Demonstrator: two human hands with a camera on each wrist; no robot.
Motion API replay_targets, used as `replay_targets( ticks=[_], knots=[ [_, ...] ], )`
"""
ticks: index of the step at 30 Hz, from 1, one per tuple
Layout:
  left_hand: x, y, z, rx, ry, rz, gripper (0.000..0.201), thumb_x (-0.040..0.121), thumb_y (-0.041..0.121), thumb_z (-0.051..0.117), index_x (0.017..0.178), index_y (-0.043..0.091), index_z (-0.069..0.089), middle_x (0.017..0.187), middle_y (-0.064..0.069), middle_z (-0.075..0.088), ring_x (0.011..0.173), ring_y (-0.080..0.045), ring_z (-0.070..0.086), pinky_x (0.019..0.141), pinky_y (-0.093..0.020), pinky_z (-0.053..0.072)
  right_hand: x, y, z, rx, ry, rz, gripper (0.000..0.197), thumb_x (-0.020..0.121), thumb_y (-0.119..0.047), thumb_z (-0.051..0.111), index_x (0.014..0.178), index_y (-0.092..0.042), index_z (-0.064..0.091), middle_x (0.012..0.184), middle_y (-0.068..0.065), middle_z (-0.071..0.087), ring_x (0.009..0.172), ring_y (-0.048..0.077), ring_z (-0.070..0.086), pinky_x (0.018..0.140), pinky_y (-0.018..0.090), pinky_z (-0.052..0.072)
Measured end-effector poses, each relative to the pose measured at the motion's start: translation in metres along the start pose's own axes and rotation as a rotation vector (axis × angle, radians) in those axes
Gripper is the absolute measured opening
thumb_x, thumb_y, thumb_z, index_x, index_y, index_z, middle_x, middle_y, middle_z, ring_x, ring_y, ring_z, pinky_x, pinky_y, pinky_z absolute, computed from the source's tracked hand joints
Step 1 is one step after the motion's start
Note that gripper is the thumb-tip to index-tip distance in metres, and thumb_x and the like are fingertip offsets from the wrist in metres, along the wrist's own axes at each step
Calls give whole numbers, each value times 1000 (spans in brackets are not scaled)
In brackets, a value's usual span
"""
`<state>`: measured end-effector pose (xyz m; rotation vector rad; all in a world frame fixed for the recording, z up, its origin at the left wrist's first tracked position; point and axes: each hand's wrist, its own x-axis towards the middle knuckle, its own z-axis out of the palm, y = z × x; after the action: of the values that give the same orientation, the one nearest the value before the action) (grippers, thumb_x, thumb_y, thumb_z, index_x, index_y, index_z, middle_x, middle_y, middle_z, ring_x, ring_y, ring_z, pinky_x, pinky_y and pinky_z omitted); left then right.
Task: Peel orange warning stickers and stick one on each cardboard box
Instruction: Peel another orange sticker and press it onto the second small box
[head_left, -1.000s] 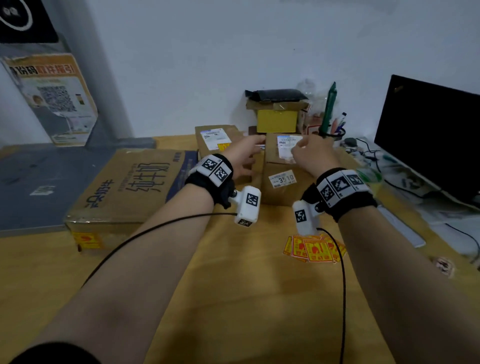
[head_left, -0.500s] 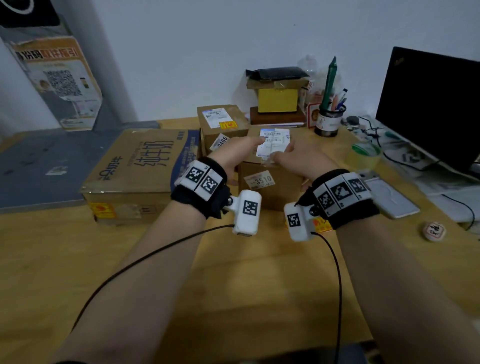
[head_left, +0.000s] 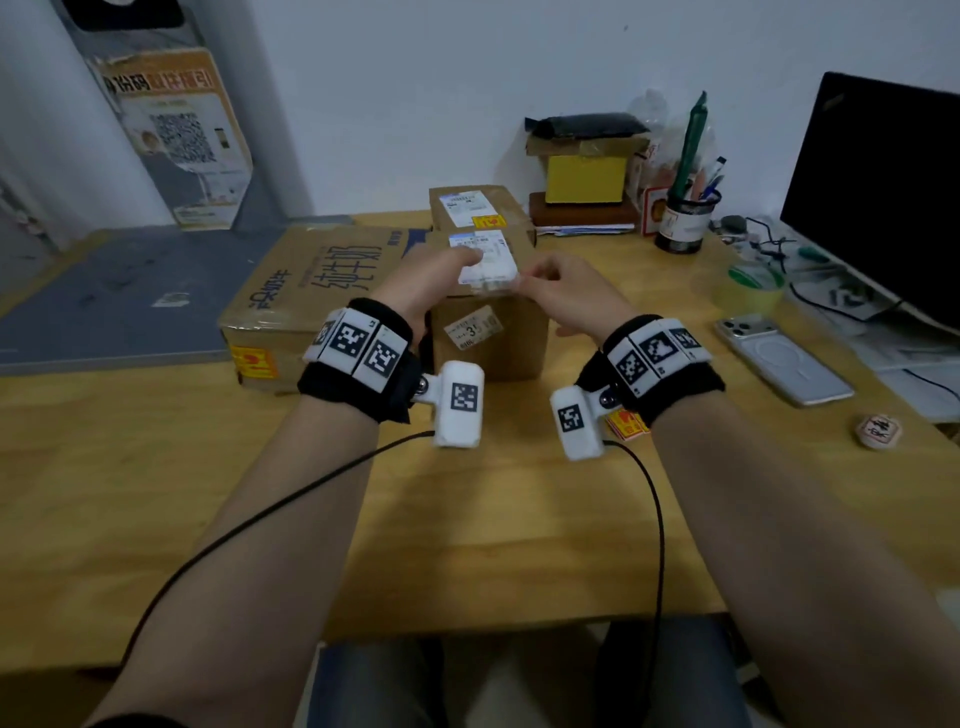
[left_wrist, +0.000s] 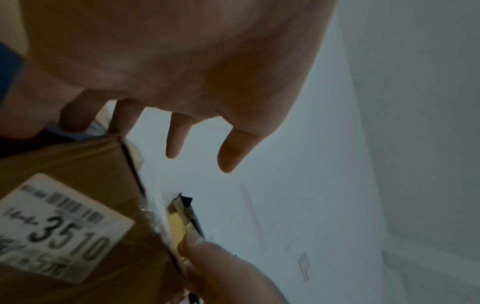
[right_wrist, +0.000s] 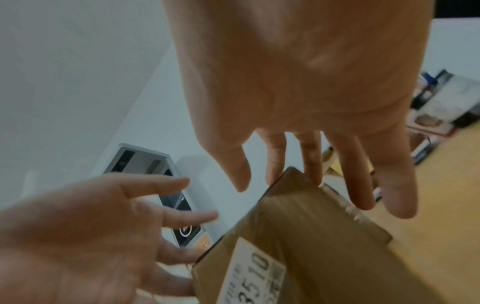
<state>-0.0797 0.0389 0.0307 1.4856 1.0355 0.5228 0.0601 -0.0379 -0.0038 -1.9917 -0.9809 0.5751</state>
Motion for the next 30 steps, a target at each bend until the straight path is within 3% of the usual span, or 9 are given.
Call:
replay_targets(
  ticks=[2,4,7,9,14,19,25,28,30],
  knots=[
    [1,6,2,-94,92,153,3,98,21,58,99,20,61,88,7,64,71,-6,61,58,-25,46,-4,5,-12,-90,26,-8,22,98,-41,60,103,-19,62,87,-7,55,81,12,54,67,30,44],
    [7,6,5,-261,183,276,15,93,11,56,98,17,69,95,-1,71,80,-7,70,64,-24,53,-7,15,-25,-202,16,36,32,98,-38,60,111,-9,67,80,0,55,74,17,54,65,31,43],
    [7,0,19,-351,176,328,26,87,2,49,92,13,72,96,-6,72,86,-22,69,67,-30,54,-13,35,-42,-380,-38,154,41,95,-38,66,116,-4,68,87,7,63,77,23,59,65,32,46],
    [1,-7,34,-392,45,301,29,89,-6,44,92,7,70,88,-8,70,74,-23,68,62,-33,55,-16,50,-50,-480,-91,217,39,91,-41,72,103,-4,68,96,10,70,80,25,64,59,30,46],
    [-6,-33,73,-250,-275,156,27,95,-5,42,95,6,67,87,-9,72,67,-23,68,56,-28,54,-19,84,-60,-553,-95,297,39,81,-38,83,76,-11,55,82,8,64,69,22,58,59,30,43],
    [0,-57,91,-185,-320,89,27,95,0,45,96,12,70,90,-4,73,72,-20,70,62,-29,51,-19,98,-57,-586,-92,329,45,68,-41,90,77,-12,56,77,7,60,71,26,58,60,31,45],
    [4,-66,97,-202,-295,58,24,94,4,48,95,15,69,89,-1,72,73,-19,69,61,-26,47,-18,105,-46,-643,-212,357,56,63,-43,93,65,-10,48,64,4,48,59,23,47,55,30,36],
    [5,-70,99,-199,-297,50,23,94,4,48,98,15,68,90,0,71,75,-19,69,63,-27,47,-14,108,-44,-678,-210,355,56,61,-44,94,65,-10,49,69,6,51,64,25,51,58,31,39],
    [6,-71,101,-201,-296,44,23,94,4,48,99,15,67,92,-1,71,75,-19,68,63,-26,46,-12,109,-44,-694,-197,355,56,56,-46,95,68,-11,52,83,11,55,78,30,58,65,34,46]
  ],
)
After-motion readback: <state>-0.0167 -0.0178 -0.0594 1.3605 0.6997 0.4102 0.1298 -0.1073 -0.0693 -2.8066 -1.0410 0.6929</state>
